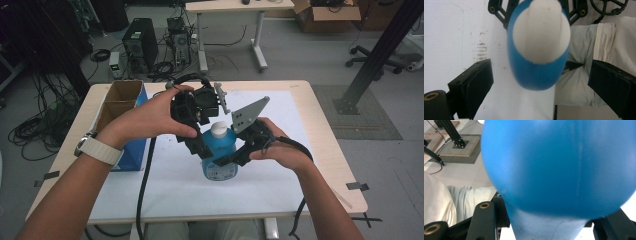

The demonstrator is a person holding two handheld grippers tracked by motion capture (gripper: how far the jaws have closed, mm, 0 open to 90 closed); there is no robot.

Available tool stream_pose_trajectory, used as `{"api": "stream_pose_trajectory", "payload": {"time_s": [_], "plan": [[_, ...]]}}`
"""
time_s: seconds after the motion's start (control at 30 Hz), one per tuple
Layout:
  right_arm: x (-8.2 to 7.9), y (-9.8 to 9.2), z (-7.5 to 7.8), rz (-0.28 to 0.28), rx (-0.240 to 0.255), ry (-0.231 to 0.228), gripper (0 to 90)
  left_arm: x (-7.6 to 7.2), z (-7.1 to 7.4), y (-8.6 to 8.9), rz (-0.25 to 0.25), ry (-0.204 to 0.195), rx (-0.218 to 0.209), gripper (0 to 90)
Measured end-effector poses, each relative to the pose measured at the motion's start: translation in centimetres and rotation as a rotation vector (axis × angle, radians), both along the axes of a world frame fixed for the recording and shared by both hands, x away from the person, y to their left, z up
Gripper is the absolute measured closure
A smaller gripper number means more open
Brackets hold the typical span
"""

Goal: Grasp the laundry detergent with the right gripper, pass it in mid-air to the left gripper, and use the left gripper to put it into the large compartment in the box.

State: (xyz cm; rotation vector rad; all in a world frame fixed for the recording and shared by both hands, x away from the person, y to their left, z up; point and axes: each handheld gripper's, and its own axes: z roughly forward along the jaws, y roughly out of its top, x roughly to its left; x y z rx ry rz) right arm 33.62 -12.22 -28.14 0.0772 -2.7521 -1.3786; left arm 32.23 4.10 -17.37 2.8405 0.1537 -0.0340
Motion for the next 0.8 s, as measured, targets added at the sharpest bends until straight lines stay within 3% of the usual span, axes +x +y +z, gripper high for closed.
{"api": "stream_pose_trajectory", "payload": {"time_s": [0.8], "plan": [[0.2, 1.2, 0.4, 0.014, 0.006, -0.002, 43.7, 0.4, -0.7, -1.4, 0.001, -0.017, 0.022, 7.8]]}}
